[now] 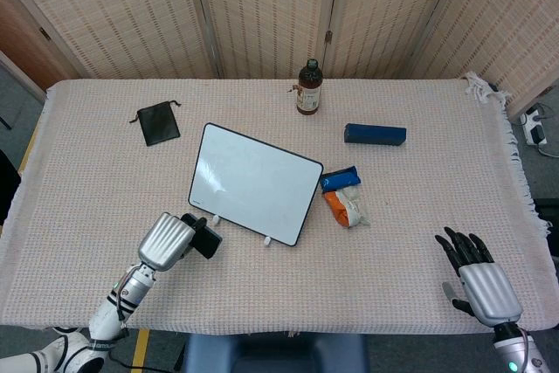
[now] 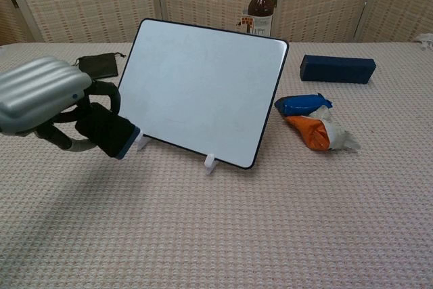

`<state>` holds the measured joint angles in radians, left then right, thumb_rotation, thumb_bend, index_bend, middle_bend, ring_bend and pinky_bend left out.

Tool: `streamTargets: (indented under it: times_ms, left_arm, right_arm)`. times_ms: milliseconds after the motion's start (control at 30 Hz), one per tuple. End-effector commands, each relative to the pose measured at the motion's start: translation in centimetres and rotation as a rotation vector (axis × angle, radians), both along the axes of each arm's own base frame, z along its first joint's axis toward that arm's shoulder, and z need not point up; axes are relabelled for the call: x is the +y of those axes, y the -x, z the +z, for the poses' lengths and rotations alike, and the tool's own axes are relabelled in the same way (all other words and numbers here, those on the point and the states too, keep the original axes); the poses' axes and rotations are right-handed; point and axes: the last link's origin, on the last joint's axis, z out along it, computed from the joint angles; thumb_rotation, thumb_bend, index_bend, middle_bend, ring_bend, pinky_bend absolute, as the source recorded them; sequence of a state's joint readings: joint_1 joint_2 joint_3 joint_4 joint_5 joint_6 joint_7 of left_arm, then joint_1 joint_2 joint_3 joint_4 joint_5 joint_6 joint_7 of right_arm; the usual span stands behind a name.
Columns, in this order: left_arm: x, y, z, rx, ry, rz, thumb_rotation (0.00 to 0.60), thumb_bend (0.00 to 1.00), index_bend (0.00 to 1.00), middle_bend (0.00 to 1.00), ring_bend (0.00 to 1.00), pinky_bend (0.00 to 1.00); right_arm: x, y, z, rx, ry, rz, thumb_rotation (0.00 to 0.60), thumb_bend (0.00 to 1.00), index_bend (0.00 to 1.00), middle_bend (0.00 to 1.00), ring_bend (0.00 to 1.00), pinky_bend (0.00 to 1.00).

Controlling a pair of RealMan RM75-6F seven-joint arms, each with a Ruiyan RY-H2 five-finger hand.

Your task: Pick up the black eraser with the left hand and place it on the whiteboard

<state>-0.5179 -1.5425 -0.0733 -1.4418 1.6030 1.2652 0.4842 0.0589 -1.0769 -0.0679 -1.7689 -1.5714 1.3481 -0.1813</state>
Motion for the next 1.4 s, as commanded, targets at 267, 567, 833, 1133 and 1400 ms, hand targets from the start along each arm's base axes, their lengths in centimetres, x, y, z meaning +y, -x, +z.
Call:
streamTargets:
  times_ms: [267,567,833,1133,1400]
  left_arm:
    - [2.8,-5.7,-2.9,-0.191,-0.172,-0.032,0.600,0.32,0.68,1.00,1.00,1.00]
    - [5.8,-7.7,-5.7,-0.159,-0.228,0.004,0.600,0.32,0.68,1.00,1.00,1.00]
    - [7.4,-8.4,-7.3,-0.121,-0.231,0.016,0.600,0.32,0.65,1.00,1.00,1.00]
    - [7.8,-8.8,-7.7,-0.117,-0.254,0.021,0.600,0.31,0.26,1.00,0.99,1.00]
    - [7.8,-8.8,-8.0,-0.109,-0.245,0.038,0.600,0.24,0.10,1.00,0.99,1.00]
  right_arm:
    - [0.1,0.0,0.6,-0.016,0.014,-0.001,0.600,0.44,0.00,0.00,0.00,0.00]
    - [0.1,0.4,1.9,-0.045,0.059,-0.019,0.600,0.44,0.00,0.00,0.00,0.00]
    - [0.3,0.7,2.5,-0.058,0.091,-0.035,0.600,0.44,0.00,0.00,0.00,0.00]
    - [0.2,0.9,2.7,-0.062,0.095,-0.043,0.600,0.44,0.00,0.00,0.00,0.00]
    - [0.3,0.9,2.9,-0.065,0.103,-0.040,0.600,0.44,0.00,0.00,0.00,0.00]
